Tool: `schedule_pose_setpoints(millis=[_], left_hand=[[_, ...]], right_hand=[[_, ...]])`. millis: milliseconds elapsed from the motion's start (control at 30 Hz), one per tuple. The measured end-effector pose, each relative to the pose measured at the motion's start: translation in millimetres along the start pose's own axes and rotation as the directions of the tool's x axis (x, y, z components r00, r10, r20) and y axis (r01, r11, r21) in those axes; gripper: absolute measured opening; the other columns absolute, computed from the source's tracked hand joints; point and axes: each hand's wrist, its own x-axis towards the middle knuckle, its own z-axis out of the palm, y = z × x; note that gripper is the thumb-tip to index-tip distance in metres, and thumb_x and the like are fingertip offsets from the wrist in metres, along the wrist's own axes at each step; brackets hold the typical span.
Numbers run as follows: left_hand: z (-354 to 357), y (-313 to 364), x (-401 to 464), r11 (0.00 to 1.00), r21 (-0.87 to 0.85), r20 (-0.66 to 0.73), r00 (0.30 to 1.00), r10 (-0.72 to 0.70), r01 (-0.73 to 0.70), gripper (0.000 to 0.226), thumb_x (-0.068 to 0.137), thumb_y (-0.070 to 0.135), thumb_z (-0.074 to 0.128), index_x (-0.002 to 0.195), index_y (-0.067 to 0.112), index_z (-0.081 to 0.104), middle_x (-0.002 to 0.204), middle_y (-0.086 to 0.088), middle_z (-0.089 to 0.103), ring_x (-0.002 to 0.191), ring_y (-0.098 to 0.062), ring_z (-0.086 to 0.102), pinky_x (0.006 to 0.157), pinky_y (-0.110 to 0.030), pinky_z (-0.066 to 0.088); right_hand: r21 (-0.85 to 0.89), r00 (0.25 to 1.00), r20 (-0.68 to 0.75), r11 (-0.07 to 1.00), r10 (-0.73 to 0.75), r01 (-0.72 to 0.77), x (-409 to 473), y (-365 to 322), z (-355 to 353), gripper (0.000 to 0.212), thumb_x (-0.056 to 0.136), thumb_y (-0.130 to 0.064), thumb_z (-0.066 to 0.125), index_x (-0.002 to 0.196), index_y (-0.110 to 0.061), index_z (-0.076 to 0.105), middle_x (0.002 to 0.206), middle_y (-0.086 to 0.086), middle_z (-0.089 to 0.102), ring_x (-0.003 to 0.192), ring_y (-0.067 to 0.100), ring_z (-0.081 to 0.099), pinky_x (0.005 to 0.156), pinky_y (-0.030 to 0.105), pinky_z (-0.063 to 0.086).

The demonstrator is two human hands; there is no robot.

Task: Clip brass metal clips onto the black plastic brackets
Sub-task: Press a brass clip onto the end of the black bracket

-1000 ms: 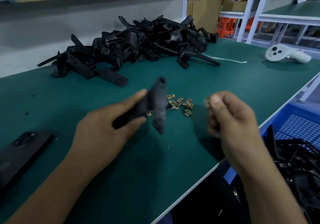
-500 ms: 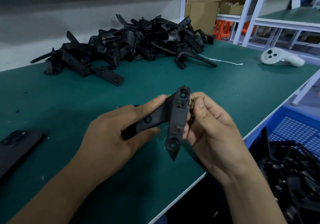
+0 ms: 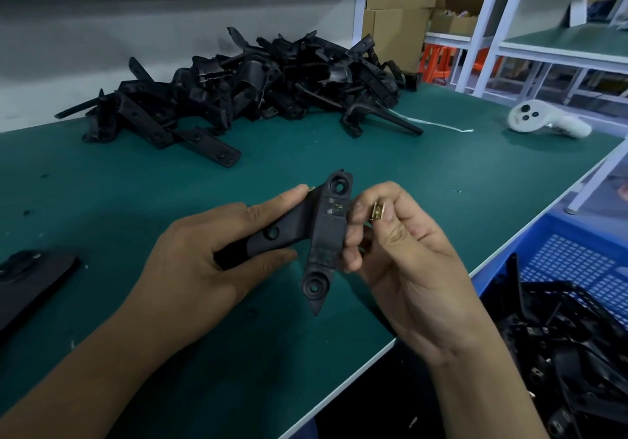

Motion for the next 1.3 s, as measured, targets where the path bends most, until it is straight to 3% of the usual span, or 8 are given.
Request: schedule_pose_setpoints(millis=[400, 600, 833, 1167, 1300], left_hand=[[2.7, 0.7, 0.7, 0.995, -0.103, -0.022, 1.000, -0.019, 0.016, 0.059, 0.087, 0.047, 0.072, 0.144, 0.046, 0.057, 0.106, -0.005, 0.073, 0.100, -0.035, 0.069, 0.087, -0.060, 0.056], [2.6, 0.8, 0.9, 0.998, -0.057, -0.030, 1.000, 0.005, -0.007, 0.060, 0.087, 0.045, 0.073, 0.145, 0.044, 0.056, 0.105, -0.002, 0.073, 0.096, -0.032, 0.070, 0.085, -0.056, 0.057], [5.3, 0.8, 0.2, 0.990, -0.143, -0.013, 1.000, 0.003, -0.005, 0.059, 0.089, 0.039, 0.075, 0.145, 0.039, 0.057, 0.107, -0.006, 0.073, 0.099, -0.036, 0.071, 0.088, -0.058, 0.056], [5.3, -0.8, -0.1, 0.991, -0.131, -0.031, 0.999, 0.015, -0.019, 0.059, 0.088, 0.040, 0.075, 0.145, 0.040, 0.058, 0.110, -0.004, 0.072, 0.098, -0.033, 0.070, 0.085, -0.056, 0.058], [4.4, 0.2, 0.2, 0.996, -0.083, -0.035, 0.999, 0.028, -0.030, 0.060, 0.088, 0.041, 0.075, 0.145, 0.041, 0.057, 0.101, -0.004, 0.072, 0.091, -0.031, 0.070, 0.080, -0.053, 0.056]], right_hand=[[-0.081, 1.000, -0.008, 0.996, -0.026, 0.026, 1.5, 2.3, -1.2, 0.018, 0.101, -0.023, 0.050, 0.095, -0.015, 0.066, 0.081, 0.001, 0.062, 0.068, 0.013, 0.054, 0.070, 0.024, 0.047], [-0.145, 0.996, -0.044, 0.987, -0.074, 0.067, 2.3, 3.0, -0.6, 0.017, 0.100, -0.024, 0.052, 0.095, -0.017, 0.066, 0.079, 0.001, 0.062, 0.067, 0.014, 0.053, 0.070, 0.025, 0.046], [-0.139, 0.996, -0.035, 0.987, -0.086, 0.081, 1.7, 3.2, -1.1, 0.017, 0.101, -0.021, 0.050, 0.097, -0.012, 0.063, 0.079, 0.004, 0.060, 0.069, 0.018, 0.051, 0.071, 0.028, 0.044], [-0.140, 0.997, -0.029, 0.988, -0.069, 0.065, 1.8, 1.7, -0.8, 0.018, 0.100, -0.024, 0.051, 0.095, -0.016, 0.066, 0.079, 0.004, 0.061, 0.068, 0.017, 0.053, 0.071, 0.027, 0.046], [-0.112, 0.995, -0.066, 0.992, -0.072, 0.065, 1.8, 1.4, -0.3, 0.018, 0.099, -0.023, 0.053, 0.095, -0.013, 0.068, 0.079, 0.005, 0.062, 0.068, 0.017, 0.054, 0.069, 0.026, 0.048]])
